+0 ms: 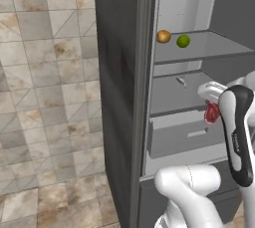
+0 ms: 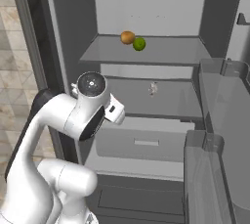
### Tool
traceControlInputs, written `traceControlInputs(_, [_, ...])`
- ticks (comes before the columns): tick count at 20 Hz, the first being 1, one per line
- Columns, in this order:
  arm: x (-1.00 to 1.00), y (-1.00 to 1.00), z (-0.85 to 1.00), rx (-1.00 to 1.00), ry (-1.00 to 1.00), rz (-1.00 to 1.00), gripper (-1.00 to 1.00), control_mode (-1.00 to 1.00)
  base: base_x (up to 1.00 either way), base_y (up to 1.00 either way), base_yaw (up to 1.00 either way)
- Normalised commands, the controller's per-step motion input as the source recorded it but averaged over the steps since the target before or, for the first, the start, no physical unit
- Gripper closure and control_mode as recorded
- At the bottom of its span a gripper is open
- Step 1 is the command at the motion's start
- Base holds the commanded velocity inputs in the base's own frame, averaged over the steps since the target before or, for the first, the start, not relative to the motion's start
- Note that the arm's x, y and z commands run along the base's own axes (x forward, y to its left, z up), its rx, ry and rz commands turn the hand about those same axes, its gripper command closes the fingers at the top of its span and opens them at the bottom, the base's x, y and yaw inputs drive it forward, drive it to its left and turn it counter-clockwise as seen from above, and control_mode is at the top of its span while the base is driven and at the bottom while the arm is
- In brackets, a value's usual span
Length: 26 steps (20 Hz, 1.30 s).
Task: Transport the steak and lime to the fridge. Place the steak on the rack containing meat and place the lime on the rack containing the vegetable, ensuring meats and vegetables are on different racks.
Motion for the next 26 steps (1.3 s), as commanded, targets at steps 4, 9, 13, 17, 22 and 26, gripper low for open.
traceControlInputs(4, [0.61, -0.25, -0.35, 0.0, 0.0, 0.07, 1.0, -1.0, 0.0, 0.0, 0.0])
traceControlInputs(9, [0.68, -0.22, -0.35, 0.0, 0.0, 0.07, 1.0, -1.0, 0.0, 0.0, 0.0])
traceControlInputs(13, [0.72, -0.17, -0.27, 0.0, 0.0, 0.06, 1.0, -1.0, 0.0, 0.0, 0.0])
traceControlInputs(17, [0.65, -0.13, -0.23, 0.0, 0.0, 0.05, 1.0, -1.0, 0.0, 0.0, 0.0])
traceControlInputs(22, [0.56, -0.11, -0.26, 0.0, 0.0, 0.05, 1.0, -1.0, 0.0, 0.0, 0.0])
traceControlInputs(26, [0.54, -0.1, -0.28, 0.0, 0.0, 0.05, 1.0, -1.0, 0.0, 0.0, 0.0])
